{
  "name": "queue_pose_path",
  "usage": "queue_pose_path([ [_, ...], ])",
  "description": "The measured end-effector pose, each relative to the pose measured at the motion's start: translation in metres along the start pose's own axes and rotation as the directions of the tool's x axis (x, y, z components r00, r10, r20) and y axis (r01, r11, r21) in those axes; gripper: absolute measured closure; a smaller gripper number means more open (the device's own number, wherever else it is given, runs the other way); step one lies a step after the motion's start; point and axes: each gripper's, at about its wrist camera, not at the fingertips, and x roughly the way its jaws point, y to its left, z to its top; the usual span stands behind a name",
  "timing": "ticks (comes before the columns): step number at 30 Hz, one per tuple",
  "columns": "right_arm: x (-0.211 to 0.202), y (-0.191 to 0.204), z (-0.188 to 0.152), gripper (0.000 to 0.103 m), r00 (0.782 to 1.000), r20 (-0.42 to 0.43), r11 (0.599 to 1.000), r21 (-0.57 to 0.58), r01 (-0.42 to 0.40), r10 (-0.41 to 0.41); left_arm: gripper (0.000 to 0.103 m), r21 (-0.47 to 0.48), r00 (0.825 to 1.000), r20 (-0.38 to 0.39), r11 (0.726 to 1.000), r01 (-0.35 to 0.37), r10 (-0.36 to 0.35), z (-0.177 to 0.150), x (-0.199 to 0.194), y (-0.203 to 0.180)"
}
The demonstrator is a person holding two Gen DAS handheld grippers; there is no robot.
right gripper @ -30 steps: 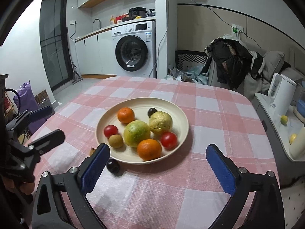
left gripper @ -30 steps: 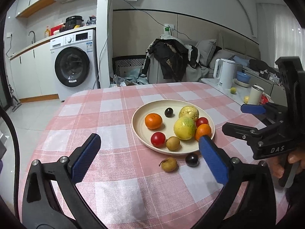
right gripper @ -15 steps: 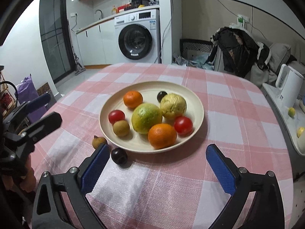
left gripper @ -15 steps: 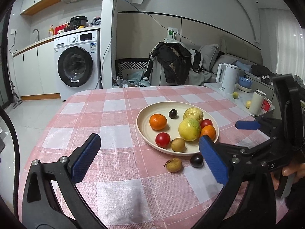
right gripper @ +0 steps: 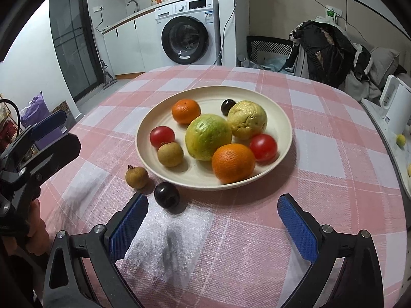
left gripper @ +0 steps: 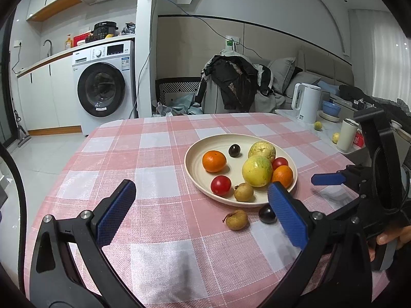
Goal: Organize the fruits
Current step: 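Raise both open tools away from the plate, then grasp the remaining dark plum with the right tool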
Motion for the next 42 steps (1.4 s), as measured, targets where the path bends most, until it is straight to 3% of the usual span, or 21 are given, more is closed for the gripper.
queue_pose_path([
  [11, 0.01, 0.015, -0.003, 0.001, 0.999, -0.053, 0.999, -0.035, -0.011, 0.01, 0.0, -0.038, 1.0, -0.024, 0.999, -0.014, 0.013, -0.001, 0.008, 0.005],
  [15, 0.011, 0.021, -0.004, 0.02, 0.997, -0.067, 0.998, -0.056, -0.043, 0.039, 0.0, -0.058, 0.999, -0.034, 0.998, 0.001, -0.003, 0.0, 0.011, 0.008],
  [24, 0.013, 0.037, -0.005, 0.05, 0.99, -0.086, 0.99, -0.087, -0.115, 0.108, 0.0, -0.068, 0.999, -0.047, 0.998, 0.005, -0.008, -0.001, 0.014, 0.011],
  [28, 0.014, 0.036, -0.002, 0.059, 0.988, -0.084, 0.989, -0.066, -0.132, 0.127, 0.0, -0.07, 0.999, -0.048, 0.998, 0.005, -0.009, -0.001, 0.015, 0.012],
  [42, 0.018, 0.037, 0.003, 0.073, 0.99, -0.08, 0.99, -0.067, -0.122, 0.116, 0.0, -0.075, 0.995, -0.097, 0.997, 0.007, -0.015, -0.003, 0.025, 0.012],
])
